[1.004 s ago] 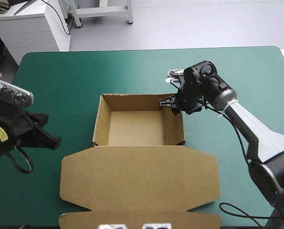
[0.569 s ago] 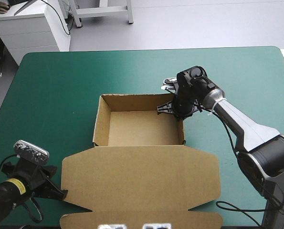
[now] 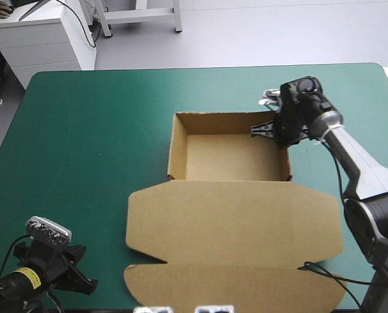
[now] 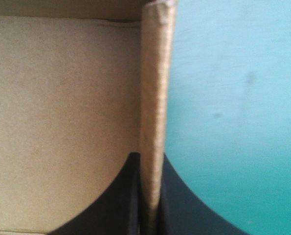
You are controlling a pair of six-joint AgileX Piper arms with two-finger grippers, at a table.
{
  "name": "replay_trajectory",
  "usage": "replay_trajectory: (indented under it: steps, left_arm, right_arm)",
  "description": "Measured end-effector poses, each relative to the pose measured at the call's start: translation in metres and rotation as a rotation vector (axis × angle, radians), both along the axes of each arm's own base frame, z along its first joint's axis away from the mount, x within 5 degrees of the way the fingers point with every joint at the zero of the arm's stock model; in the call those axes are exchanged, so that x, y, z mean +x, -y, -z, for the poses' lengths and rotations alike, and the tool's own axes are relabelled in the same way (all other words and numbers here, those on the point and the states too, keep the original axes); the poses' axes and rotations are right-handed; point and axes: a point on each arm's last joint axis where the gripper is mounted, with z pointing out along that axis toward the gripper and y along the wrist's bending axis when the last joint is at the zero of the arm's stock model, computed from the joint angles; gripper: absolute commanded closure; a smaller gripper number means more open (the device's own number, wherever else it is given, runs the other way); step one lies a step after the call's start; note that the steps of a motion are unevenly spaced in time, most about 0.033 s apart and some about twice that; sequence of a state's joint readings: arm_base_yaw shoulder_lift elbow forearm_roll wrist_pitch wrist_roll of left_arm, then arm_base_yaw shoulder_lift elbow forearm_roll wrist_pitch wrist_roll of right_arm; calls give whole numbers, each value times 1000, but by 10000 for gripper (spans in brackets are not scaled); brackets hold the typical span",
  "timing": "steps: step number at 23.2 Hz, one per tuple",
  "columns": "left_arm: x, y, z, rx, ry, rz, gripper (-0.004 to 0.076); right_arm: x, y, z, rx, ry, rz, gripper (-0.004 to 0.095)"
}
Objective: Fold the box
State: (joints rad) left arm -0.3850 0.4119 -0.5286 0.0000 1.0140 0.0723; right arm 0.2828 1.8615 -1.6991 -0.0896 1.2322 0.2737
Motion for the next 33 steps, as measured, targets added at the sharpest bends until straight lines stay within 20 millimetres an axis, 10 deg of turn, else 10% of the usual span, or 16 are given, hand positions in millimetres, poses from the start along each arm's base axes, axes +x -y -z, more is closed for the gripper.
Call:
replay_trajectory:
  steps: [11, 21, 26, 33]
  left_arm:
    - [0, 0, 0, 1, 1, 2, 731]
    - [0, 0, 0, 1, 1, 2, 731]
    - [0, 0, 0, 1, 1, 2, 731]
    - [0, 0, 0, 12, 9, 15, 731]
  right_arm:
    - [-40, 261, -36, -94, 77, 636, 927]
    - [-71, 321, -38, -147, 99, 763, 847]
    - [-71, 322, -38, -146, 94, 706, 480]
    - [-85, 311, -59, -140, 115, 687, 482]
